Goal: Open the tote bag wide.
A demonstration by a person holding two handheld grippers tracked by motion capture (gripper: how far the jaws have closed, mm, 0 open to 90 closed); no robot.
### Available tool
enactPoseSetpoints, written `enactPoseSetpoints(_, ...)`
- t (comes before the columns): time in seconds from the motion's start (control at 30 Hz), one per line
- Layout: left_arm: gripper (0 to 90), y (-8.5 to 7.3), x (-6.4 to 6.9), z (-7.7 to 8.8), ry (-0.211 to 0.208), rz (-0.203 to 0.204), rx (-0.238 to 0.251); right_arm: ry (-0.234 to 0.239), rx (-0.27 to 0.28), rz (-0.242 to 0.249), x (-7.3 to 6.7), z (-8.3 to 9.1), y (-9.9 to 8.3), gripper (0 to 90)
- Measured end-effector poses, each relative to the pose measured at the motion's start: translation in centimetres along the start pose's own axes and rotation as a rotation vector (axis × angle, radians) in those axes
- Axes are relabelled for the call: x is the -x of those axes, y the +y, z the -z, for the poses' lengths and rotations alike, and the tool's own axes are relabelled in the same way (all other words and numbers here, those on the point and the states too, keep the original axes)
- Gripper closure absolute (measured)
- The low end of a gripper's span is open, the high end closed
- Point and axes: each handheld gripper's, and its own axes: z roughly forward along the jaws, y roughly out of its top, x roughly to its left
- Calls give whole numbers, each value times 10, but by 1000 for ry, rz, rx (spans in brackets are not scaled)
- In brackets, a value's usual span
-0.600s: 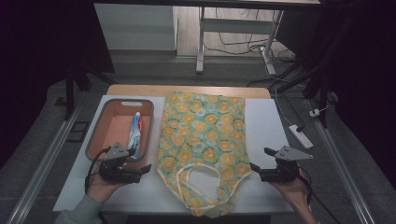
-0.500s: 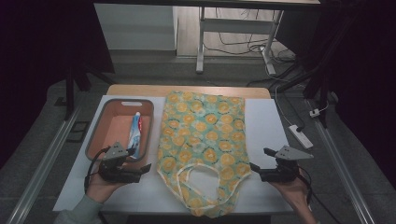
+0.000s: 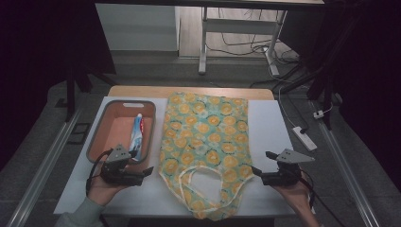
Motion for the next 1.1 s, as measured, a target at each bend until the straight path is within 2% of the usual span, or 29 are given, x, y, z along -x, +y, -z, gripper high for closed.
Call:
enactPoseSetpoints(0.2,128,2,3,-1,2,-10,0,-2,-4,3,-1,-1,0,161)
enactPoseSetpoints(0.47,133,9,14,-9,-17,-52,-18,13,-2,10,-5,-2,2,164)
enactPoseSetpoints(0.53,135,14,21,-12,-27,-79,-24,18,-1,12,-6,-3,3,164)
enactPoseSetpoints(0.57,137,14,21,-12,-27,-79,-24,18,1,15,-6,-3,4,164)
enactPoseSetpoints(0.63,140,19,32,-19,-34,-106,-29,25,2,15,-8,-2,4,164)
enactPoseSetpoints(0.77,146,25,55,-34,-93,-176,-63,35,-3,21,-11,-3,5,164)
enactPoseSetpoints(0.8,146,27,60,-37,-113,-188,-71,41,-4,20,-12,-4,5,165)
enactPoseSetpoints(0.83,147,27,60,-37,-113,-188,-71,44,-8,22,-13,-4,5,171)
enactPoseSetpoints(0.87,147,30,67,-45,-147,-207,-89,47,-12,26,-14,-5,5,173)
enactPoseSetpoints(1.1,163,36,77,-63,-205,-247,-139,71,-23,41,-20,-8,6,179)
